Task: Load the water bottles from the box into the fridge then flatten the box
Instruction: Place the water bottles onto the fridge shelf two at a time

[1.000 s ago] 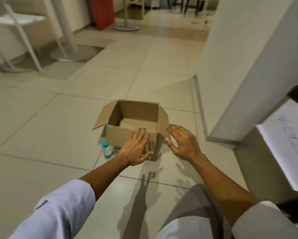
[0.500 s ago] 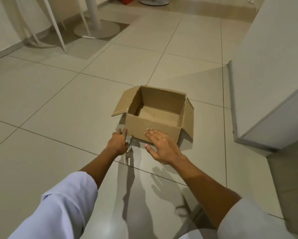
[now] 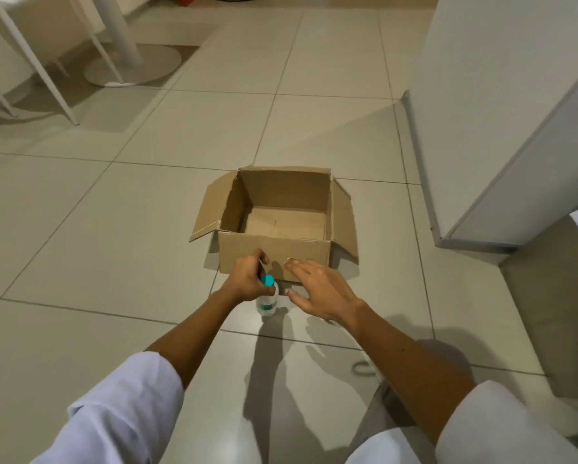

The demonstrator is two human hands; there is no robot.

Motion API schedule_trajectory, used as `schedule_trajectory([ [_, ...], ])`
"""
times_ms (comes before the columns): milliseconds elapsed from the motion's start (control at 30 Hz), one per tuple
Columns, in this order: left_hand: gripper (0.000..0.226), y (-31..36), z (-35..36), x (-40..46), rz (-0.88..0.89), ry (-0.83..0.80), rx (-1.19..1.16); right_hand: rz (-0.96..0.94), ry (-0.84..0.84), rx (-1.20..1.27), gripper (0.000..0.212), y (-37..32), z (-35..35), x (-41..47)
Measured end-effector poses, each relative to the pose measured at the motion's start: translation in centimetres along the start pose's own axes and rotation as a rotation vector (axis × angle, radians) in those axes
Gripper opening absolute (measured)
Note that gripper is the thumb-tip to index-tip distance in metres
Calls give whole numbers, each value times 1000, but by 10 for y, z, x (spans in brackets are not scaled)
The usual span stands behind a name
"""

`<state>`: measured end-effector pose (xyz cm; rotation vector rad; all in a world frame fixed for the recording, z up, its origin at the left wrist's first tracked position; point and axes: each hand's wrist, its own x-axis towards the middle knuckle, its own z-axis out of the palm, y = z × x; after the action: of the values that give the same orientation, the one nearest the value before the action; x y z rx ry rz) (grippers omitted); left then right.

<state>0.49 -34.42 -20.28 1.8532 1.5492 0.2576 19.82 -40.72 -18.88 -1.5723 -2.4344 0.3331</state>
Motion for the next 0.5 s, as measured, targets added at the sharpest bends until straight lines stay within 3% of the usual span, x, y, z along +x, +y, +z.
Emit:
schedule_trajectory([
  [167,61,65,-5,4,216,-99,-160,90,-31,69,66,13,-14,-14],
  [500,60,187,-4,14,396,-256,-329,297,243,282,71,57,-96,-70],
])
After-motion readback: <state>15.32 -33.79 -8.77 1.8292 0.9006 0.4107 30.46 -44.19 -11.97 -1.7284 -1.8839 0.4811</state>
